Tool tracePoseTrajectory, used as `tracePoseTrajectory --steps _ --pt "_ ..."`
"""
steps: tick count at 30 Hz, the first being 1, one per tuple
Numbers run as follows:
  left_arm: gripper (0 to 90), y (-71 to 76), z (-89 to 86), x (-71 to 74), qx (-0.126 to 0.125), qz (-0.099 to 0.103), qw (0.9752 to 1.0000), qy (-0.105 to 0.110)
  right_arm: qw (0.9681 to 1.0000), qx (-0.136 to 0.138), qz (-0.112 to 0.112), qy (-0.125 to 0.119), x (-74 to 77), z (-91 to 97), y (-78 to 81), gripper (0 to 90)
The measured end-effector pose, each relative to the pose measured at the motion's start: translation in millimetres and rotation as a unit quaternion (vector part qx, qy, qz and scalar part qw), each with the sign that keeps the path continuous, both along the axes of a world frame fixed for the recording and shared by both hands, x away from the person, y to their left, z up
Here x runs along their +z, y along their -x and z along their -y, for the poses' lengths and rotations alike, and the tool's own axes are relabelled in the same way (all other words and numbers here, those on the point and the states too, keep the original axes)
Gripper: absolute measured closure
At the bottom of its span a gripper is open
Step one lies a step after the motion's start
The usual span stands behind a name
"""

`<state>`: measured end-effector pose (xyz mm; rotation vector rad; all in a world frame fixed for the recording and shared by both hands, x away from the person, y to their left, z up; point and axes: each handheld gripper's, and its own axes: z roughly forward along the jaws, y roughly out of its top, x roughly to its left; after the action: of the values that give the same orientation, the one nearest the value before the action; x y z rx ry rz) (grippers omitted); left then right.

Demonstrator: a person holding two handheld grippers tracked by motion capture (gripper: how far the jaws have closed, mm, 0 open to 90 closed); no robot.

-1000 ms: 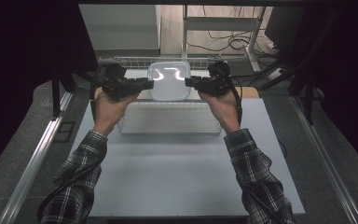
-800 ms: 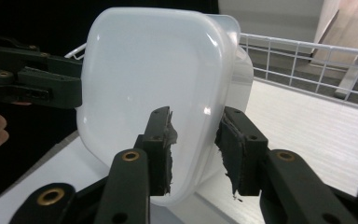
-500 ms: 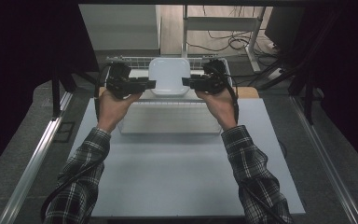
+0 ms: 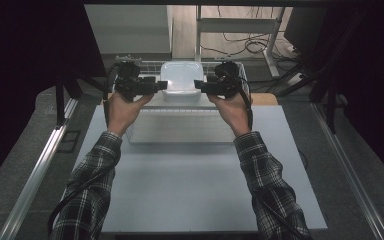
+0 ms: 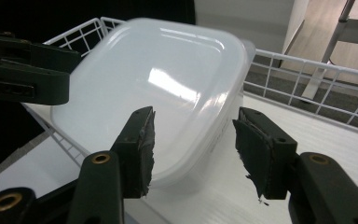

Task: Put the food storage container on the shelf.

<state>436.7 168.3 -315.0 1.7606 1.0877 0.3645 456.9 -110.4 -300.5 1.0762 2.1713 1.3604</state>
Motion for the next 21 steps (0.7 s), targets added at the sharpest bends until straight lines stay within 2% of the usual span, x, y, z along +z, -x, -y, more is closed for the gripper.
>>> tracePoseTrajectory --steps 6,10,12,13,16,17,20,21 --pt "41.7 -7.8 7.7 5.2 0.031 0.015 0.9987 -0.037 0.9998 -0.019 0.007 -0.006 -1.1 -2.0 -6.7 48.4" --pt "33.8 -9.5 9.1 5.5 0.044 0.028 0.9972 -0.054 0.9996 -0.022 0.0 -0.019 -2.1 -0.1 -10.5 48.2" --pt "32.0 -8.8 8.3 6.4 0.044 0.031 0.9971 -0.054 0.9996 -0.023 0.0 -0.019 -1.6 0.3 -10.5 47.8" --pt "30.9 -6.2 5.8 9.9 0.033 0.034 0.998 -0.041 0.9996 -0.022 0.007 -0.019 1.0 1.6 -9.1 44.7" --pt "27.5 -2.6 4.4 13.1 0.025 0.039 0.9983 -0.037 0.9996 -0.015 0.007 -0.025 3.1 3.1 -7.4 40.4" --pt "25.3 1.3 2.8 14.9 0.009 0.04 0.9987 -0.031 0.9996 -0.006 0.005 -0.027 3.1 4.2 -5.3 35.5" --pt "20.4 5.4 1.6 13.5 0.001 0.044 0.9986 -0.029 0.9996 0.005 0.001 -0.029 1.2 5.4 -3.2 31.6" --pt "17.6 7.8 -0.5 9.7 -0.008 0.041 0.9988 -0.024 0.9995 0.014 0.0 -0.027 -1.9 6.1 -1.0 25.3"
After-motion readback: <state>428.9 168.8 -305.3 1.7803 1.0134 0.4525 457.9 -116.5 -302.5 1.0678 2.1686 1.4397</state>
